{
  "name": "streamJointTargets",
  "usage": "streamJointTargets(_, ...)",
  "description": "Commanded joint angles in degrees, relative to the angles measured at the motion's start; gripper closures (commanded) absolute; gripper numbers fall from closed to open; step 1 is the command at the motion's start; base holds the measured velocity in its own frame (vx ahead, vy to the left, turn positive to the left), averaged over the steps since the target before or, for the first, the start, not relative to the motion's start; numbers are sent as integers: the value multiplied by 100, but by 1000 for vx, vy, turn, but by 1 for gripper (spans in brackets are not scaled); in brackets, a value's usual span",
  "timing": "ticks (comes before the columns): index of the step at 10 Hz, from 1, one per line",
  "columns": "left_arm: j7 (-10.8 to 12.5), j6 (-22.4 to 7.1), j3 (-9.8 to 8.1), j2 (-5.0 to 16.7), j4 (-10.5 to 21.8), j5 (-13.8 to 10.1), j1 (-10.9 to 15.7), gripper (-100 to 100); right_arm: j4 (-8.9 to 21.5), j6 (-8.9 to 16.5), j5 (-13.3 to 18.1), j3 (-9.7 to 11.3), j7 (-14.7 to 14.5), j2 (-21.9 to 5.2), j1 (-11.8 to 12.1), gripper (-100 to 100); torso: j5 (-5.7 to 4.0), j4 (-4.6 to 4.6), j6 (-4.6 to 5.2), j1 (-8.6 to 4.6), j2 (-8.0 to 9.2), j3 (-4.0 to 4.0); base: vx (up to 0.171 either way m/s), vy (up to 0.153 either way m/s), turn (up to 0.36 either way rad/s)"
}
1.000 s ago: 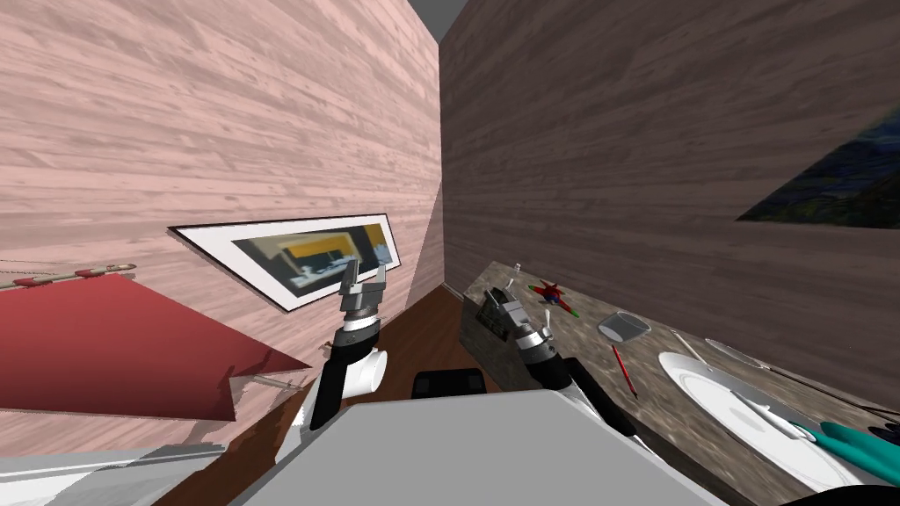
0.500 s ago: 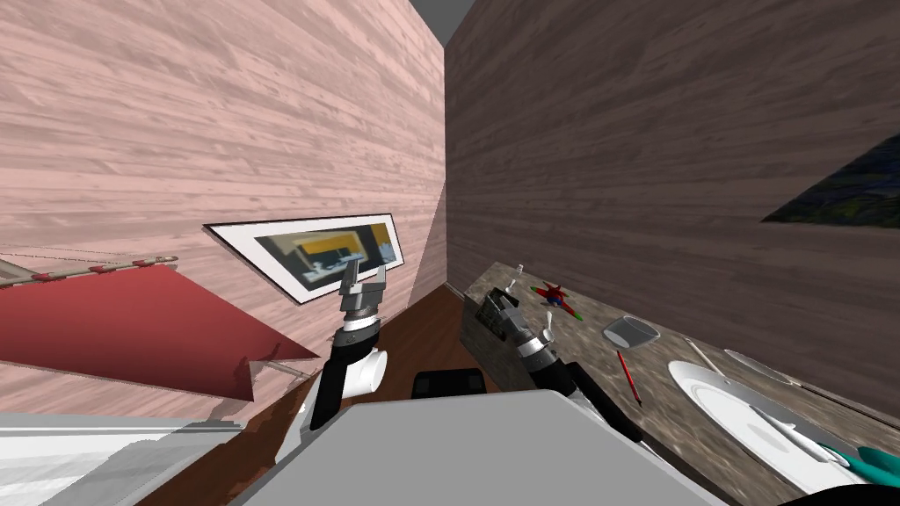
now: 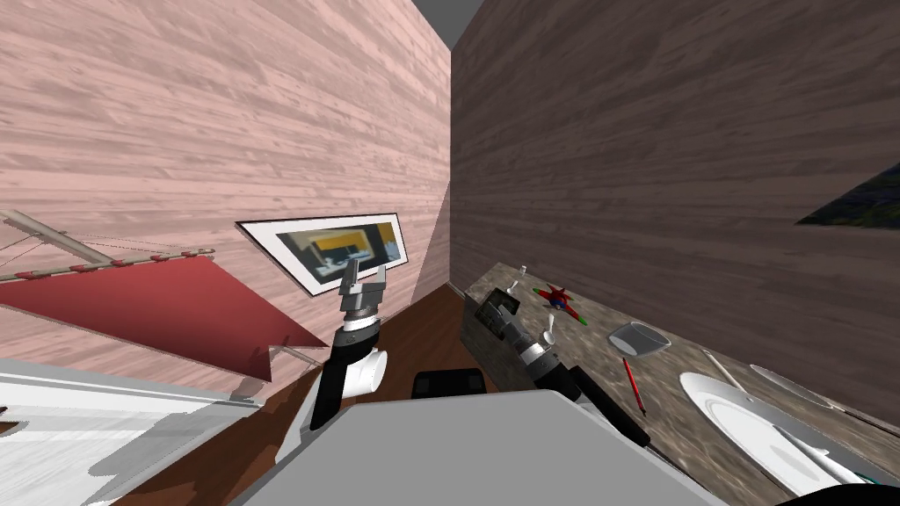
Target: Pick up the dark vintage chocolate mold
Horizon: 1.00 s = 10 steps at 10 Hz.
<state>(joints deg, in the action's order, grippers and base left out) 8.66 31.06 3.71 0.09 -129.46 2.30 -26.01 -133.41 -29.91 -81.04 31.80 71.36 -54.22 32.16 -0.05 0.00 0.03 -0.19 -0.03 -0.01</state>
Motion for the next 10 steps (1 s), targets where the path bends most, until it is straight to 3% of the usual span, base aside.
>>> streamJointTargets(1,0,0,0,0,0,0,0,0,58,-26,-213,69,283,-132,-5,-100,0,0,0,0,0,0,-29,-46,117)
streamJointTargets(2,0,0,0,0,0,0,0,0,94,-25,-437,173,414,-358,18,-100,-1,0,2,-2,0,0,-42,-50,152)
streamJointTargets(4,0,0,0,0,0,0,-1,0,94,-25,-579,173,602,-373,18,-100,-2,1,3,-3,1,1,-22,-33,41)
streamJointTargets(5,0,0,0,0,0,0,-1,0,130,-25,-900,270,749,-605,41,-100,0,0,4,5,-4,-2,-21,-23,112)
streamJointTargets(6,0,0,0,0,0,0,0,0,130,-25,-934,270,898,-605,41,-100,1,-1,1,5,-3,-2,-28,-33,101)
streamJointTargets(7,0,0,0,0,0,0,-1,0,167,-26,-1181,360,1044,-829,62,-100,0,0,2,3,-2,-1,-30,-41,153)
streamJointTargets(10,0,0,0,0,0,0,0,0,204,-26,-1603,445,1485,-1044,82,-100,-1,0,2,0,-1,0,-25,-38,95)
